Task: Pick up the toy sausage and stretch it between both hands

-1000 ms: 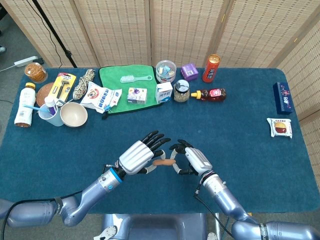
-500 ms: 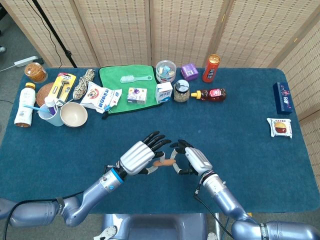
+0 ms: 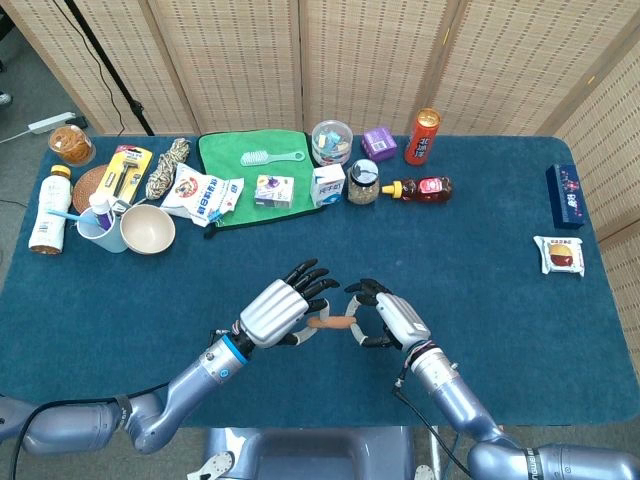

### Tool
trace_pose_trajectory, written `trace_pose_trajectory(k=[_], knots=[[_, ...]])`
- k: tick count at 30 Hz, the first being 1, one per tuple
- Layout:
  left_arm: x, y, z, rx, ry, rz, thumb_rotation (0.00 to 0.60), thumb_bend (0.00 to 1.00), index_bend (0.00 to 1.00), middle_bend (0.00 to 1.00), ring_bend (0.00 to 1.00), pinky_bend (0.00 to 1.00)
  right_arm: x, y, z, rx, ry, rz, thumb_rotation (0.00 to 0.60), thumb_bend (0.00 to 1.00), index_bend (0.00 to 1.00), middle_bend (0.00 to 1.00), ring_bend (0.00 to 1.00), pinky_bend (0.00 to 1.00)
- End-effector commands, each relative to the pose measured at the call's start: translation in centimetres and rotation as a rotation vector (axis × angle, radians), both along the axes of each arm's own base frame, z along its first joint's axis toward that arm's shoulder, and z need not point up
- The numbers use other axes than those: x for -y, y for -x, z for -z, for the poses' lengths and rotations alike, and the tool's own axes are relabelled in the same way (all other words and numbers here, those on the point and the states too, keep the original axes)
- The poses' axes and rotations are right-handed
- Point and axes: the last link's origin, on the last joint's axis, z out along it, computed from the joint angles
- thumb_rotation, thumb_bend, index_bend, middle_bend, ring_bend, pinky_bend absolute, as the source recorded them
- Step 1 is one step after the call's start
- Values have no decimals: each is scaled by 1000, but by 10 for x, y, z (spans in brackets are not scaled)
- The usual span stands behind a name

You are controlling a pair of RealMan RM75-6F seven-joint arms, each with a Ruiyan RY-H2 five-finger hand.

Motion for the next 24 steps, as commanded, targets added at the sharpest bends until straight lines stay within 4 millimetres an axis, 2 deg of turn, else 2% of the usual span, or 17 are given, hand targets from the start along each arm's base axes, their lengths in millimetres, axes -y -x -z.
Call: trace_pose_trajectory(k=[1,24], knots=[[0,0,0,-2,0,1,600,362,739,225,114,45,1,0,0,1,0,-1,600,550,715,189,84,88],[0,0,-2,-6,-11,-6,600,428,848,279,120,48,3,3,-4,10,17,7,600,570,759,230,142,93]])
